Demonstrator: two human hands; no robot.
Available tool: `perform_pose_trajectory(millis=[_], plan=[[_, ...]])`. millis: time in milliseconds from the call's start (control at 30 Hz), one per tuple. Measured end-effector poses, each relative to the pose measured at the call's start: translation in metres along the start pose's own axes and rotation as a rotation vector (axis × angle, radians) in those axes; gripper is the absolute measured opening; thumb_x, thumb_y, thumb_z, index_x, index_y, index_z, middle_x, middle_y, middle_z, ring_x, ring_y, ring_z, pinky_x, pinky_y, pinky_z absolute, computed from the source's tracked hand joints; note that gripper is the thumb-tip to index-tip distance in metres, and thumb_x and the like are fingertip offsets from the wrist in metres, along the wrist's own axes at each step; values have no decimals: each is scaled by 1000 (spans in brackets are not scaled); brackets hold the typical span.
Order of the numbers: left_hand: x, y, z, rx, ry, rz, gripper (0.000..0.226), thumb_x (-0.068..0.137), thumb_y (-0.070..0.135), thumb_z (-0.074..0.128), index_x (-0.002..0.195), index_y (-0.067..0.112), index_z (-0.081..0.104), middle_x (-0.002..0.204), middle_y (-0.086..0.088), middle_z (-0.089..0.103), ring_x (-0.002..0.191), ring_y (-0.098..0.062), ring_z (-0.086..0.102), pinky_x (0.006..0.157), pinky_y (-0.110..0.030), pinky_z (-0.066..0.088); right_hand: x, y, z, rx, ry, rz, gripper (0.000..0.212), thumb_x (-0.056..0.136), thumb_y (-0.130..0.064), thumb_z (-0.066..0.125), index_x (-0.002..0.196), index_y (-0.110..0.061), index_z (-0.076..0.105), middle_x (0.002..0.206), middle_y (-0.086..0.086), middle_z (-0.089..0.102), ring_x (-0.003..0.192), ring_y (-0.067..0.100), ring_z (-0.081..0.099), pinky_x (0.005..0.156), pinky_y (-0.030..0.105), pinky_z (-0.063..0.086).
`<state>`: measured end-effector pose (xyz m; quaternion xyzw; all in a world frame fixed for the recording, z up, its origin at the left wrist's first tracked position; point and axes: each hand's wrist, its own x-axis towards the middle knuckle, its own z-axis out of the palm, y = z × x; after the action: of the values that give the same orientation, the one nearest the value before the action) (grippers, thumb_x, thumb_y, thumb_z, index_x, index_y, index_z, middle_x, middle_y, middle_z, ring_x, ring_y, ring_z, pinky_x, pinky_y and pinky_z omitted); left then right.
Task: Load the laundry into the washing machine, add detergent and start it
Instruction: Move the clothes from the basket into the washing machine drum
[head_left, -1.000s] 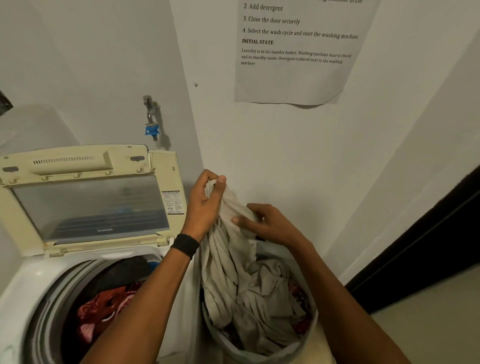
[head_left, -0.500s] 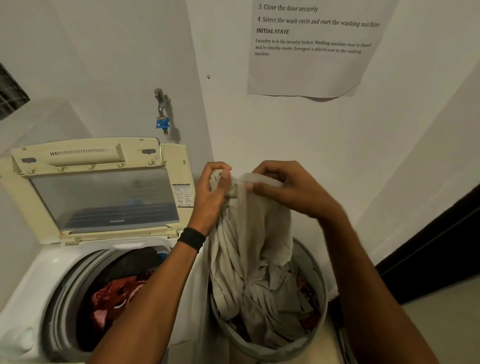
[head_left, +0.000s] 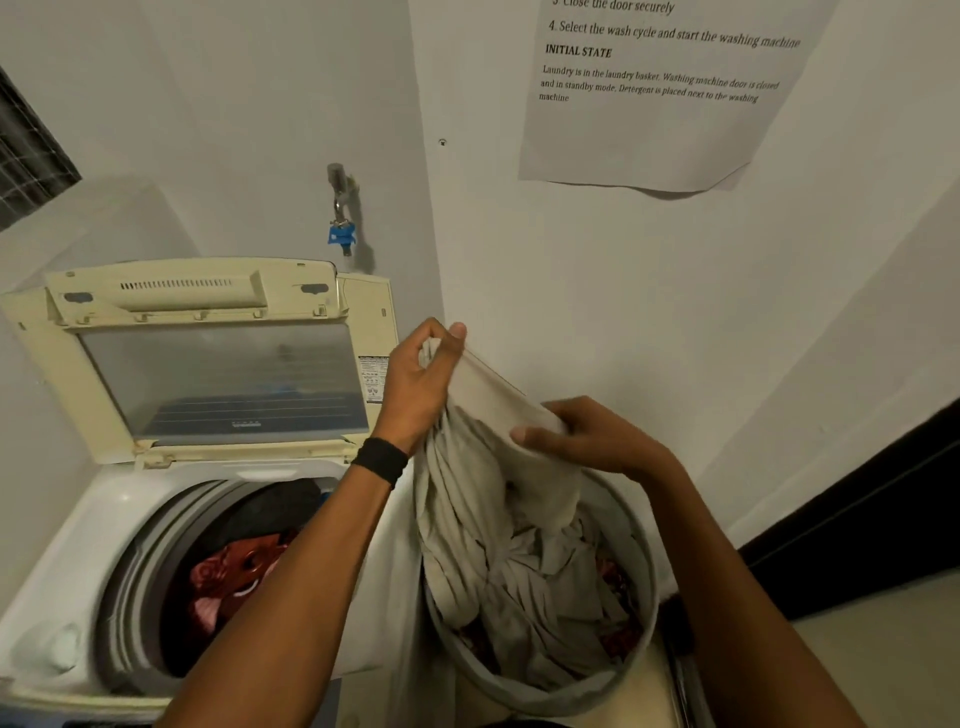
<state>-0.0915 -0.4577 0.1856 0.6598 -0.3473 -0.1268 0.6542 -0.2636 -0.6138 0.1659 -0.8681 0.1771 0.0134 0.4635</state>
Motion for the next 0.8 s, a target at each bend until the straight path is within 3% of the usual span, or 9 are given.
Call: perform_pose_trajectory(millis=[100, 200, 333, 367, 433, 500, 600, 700, 800], plan=[[3, -10, -4, 44, 22, 6, 37, 106, 37, 55, 83, 8, 50, 79, 1, 50, 79, -13, 49, 81, -33, 41, -15, 13, -18, -9, 150, -6, 41, 91, -56, 70, 81, -15, 69, 72, 1, 64, 66, 14, 61, 64, 43, 47], [-4, -18, 2, 82, 12, 3, 22, 107, 29, 54, 97, 11, 62, 93, 11, 63, 96, -4, 59, 92, -22, 44, -27, -6, -38, 249, 358, -197, 15, 95, -33, 71, 90, -18, 74, 81, 1, 67, 79, 10, 61, 72, 33, 47], [-15, -12, 20, 42, -47, 7, 28, 110, 27, 47, 109, 9, 68, 108, 4, 71, 107, -8, 65, 97, -26, 50, -8, -35, -29, 237, 404, -342, 12, 98, -26, 70, 100, -18, 78, 86, 29, 62, 84, 40, 60, 79, 42, 50], [-17, -10, 25, 29, -74, 6, 30, 111, 28, 45, 112, 11, 69, 112, 3, 72, 112, -12, 65, 100, -29, 51, 0, -39, -21, 192, 402, -346, 12, 98, -25, 70, 100, -17, 78, 86, 27, 64, 82, 39, 60, 75, 42, 50], [-23, -8, 33, 3, -116, 3, 34, 111, 31, 42, 117, 12, 70, 116, 3, 72, 116, -14, 65, 103, -31, 51, 14, -42, -3, 173, 431, -328, 12, 97, -23, 70, 96, -13, 77, 78, 18, 65, 69, 22, 57, 67, 36, 46], [-26, -8, 35, -19, -119, -12, 39, 108, 38, 43, 118, 10, 69, 115, 1, 72, 115, -14, 65, 102, -28, 51, 25, -43, 13, 178, 505, -290, 13, 96, -24, 71, 92, -13, 74, 74, 7, 62, 67, 8, 53, 66, 27, 44], [-28, -9, 30, -35, -116, -33, 45, 99, 46, 50, 109, 5, 68, 105, -5, 71, 102, -12, 67, 91, -24, 52, 34, -37, 30, 185, 573, -211, 19, 94, -31, 73, 83, -17, 66, 76, -5, 60, 66, 4, 51, 65, 16, 40], [-29, -8, 31, -22, -124, -57, 45, 95, 47, 58, 97, 2, 61, 83, -9, 63, 80, -10, 60, 74, -23, 50, 34, -32, 40, 230, 492, -175, 25, 100, -41, 63, 90, -19, 57, 86, -4, 65, 66, 10, 56, 63, 25, 45], [-29, -9, 32, 4, -74, -53, 45, 100, 47, 56, 88, 3, 57, 75, 3, 58, 72, -8, 54, 71, -22, 45, 24, -31, 44, 240, 412, -193, 30, 104, -49, 52, 97, -19, 51, 82, 1, 64, 67, 19, 58, 64, 36, 49]])
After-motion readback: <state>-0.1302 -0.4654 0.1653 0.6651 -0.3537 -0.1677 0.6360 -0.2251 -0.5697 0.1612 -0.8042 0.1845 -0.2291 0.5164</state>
